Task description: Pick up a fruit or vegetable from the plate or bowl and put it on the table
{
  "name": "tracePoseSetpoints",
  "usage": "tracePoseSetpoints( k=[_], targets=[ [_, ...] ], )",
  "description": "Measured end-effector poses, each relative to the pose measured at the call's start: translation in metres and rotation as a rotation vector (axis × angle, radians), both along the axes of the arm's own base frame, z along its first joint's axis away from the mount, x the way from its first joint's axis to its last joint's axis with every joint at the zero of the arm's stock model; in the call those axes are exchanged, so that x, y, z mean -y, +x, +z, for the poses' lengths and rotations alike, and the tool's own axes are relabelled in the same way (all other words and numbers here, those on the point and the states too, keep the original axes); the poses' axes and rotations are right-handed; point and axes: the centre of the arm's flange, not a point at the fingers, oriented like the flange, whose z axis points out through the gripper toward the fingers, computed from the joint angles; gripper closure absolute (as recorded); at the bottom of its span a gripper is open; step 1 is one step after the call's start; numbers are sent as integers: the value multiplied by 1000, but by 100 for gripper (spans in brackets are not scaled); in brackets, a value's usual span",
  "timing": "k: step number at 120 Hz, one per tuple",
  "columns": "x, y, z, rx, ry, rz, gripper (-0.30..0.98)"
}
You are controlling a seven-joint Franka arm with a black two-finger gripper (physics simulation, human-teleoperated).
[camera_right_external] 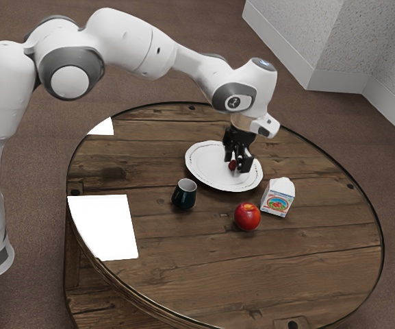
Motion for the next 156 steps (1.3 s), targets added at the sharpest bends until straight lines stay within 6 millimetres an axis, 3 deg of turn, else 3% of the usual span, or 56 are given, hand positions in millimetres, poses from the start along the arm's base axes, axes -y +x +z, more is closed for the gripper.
tracePoseSetpoints(
  k=[19,46,56,69,82,91,110,125,138,150,156],
  targets=[
    [0,1,-5,-4,-3,3,49],
    [-2,2,2,12,-5,10,57],
    [-4,2,12,30,-7,14,57],
    [-6,-2,41,74,-7,21,57],
    [-28,3,92,154,3,52,57],
    [-44,10,106,170,4,73,57],
    [-119,-4,113,149,6,184,57],
    [-162,-19,111,124,4,249,57],
    [-184,-27,107,105,3,279,57],
    [-189,-29,103,92,0,283,57],
    [-189,-29,101,87,-2,282,41]
  ],
)
